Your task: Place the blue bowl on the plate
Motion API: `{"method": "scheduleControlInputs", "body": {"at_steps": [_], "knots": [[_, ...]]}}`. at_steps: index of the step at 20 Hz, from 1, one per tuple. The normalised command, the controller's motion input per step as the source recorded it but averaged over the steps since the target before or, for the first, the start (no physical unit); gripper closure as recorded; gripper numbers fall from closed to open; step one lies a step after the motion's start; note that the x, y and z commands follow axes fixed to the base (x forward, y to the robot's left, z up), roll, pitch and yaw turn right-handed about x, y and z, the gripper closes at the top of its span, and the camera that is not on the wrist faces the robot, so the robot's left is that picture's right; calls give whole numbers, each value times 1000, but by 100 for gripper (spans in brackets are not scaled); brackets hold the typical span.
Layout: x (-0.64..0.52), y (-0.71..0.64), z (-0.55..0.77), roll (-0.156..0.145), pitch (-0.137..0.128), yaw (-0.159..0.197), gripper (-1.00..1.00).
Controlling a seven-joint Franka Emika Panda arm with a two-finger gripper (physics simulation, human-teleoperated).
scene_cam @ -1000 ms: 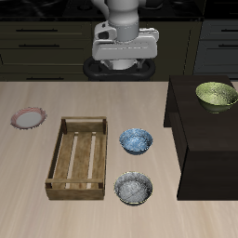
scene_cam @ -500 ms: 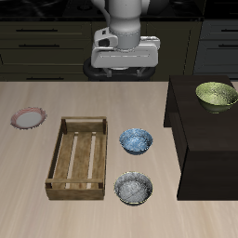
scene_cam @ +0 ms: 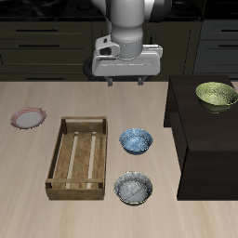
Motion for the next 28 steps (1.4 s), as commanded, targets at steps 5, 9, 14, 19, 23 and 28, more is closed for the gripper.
{"method": "scheduleControlInputs", "body": {"at_steps": [5,9,14,19,23,28], "knots": [[255,118,-208,-3,14,12,-100],[175,149,-242,20,18,23,-100],[159,51,-279,-6,30,14,-100],[108,15,-225,-7,24,2,-100],[101,7,-285,0,43,-2,-100],[49,27,-209,-4,27,2,-100]]}}
